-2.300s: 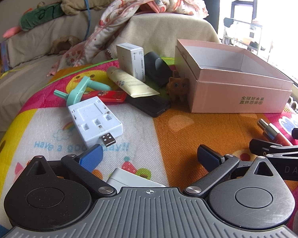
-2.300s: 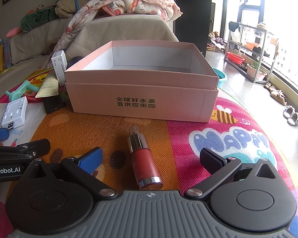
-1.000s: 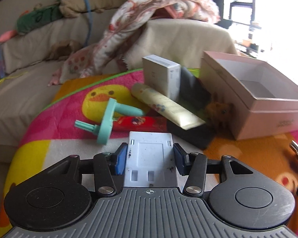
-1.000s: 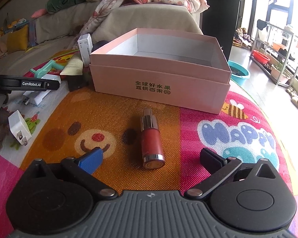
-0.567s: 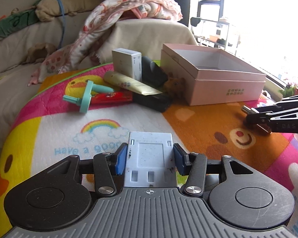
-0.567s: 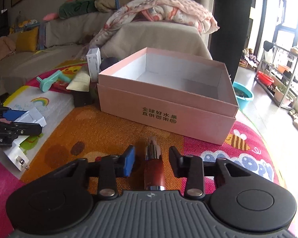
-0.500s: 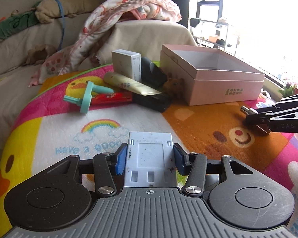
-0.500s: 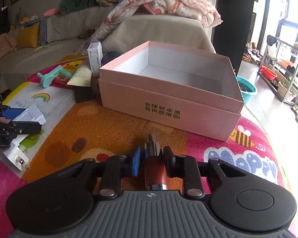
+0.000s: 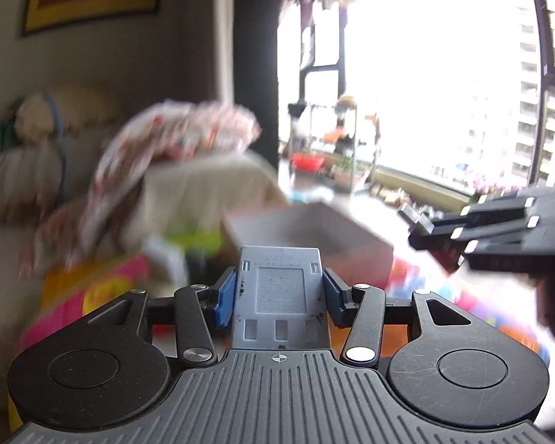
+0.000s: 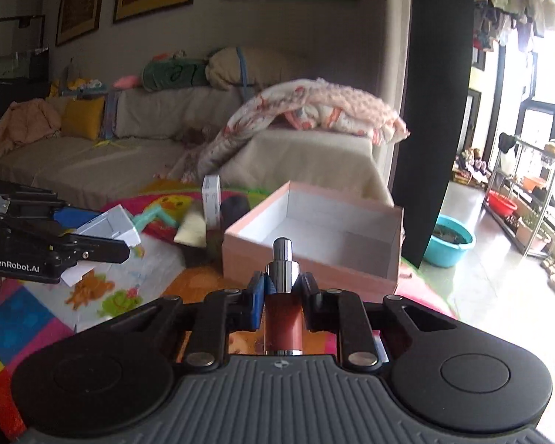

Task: Organize rigid objects
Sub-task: 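Carry both items into the pink box and open both tools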

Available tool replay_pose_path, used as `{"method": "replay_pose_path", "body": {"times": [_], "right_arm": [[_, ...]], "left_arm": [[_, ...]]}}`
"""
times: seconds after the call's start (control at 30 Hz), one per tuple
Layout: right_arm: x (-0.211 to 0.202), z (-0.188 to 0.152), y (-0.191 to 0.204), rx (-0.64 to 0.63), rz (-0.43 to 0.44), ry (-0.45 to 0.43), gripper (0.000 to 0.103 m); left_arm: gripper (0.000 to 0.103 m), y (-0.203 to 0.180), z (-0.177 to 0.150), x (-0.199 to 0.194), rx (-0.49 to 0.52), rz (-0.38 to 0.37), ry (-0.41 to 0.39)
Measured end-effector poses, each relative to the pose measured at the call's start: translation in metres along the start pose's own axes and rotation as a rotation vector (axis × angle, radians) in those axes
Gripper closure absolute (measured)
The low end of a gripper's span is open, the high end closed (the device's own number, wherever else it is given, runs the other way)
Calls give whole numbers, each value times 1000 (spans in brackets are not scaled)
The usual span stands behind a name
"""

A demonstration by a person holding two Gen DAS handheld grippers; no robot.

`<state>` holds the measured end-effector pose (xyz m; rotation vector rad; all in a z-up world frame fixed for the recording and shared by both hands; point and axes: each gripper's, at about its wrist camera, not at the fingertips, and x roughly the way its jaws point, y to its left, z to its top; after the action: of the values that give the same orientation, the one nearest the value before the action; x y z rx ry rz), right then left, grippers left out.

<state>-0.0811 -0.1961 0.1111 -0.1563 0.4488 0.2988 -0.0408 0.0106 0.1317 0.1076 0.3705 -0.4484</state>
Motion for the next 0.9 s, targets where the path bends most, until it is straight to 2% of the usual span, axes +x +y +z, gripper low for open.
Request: {"method": "replay_pose_path", "body": {"times": [0.07,0.1,0.2,0.23,0.27,0.33,0.37,0.43,0.5,0.57,0.67,0.7,0.77,0.9], "right_arm": [[5,21,-9,5,-38,-58,83],[11,32,-14,14,-56,-81,83],[36,55,-27,27,-96,-142,81],[47,59,-32,31,-97,-159,73],[55,60,-34,37,-110,-150,59],[64,52,-35,65,-116,-116,49],[63,44,-35,73,-94,-118,41],[58,17,-33,84,-72,-119,31],[55,-9,-28,103,-91,-128,31],[56,-29,-20,84,-91,-91,30],[63,-42,-4,-10,13,58,31],[65,-44,-1,-9,39,74,31],[67,-47,8,-10,91,90,31],[69,-51,29,-49,159,89,31]], "left_arm": [[50,-2,41,24,7,-22,-63],[50,-1,59,41,-8,-43,-69],[50,14,90,110,-173,-119,29],[50,18,90,128,-212,-122,50],[50,20,86,139,-224,-107,60],[51,23,71,146,-223,-94,66],[51,25,61,144,-230,-99,66],[51,38,36,132,-257,-81,68],[51,52,11,113,-289,-44,61],[51,70,-13,92,-328,-8,62],[51,87,-44,60,-371,21,82],[51,88,-52,43,-374,20,89],[51,86,-64,18,-370,-2,113],[51,67,-76,-18,-312,-113,155]]}}
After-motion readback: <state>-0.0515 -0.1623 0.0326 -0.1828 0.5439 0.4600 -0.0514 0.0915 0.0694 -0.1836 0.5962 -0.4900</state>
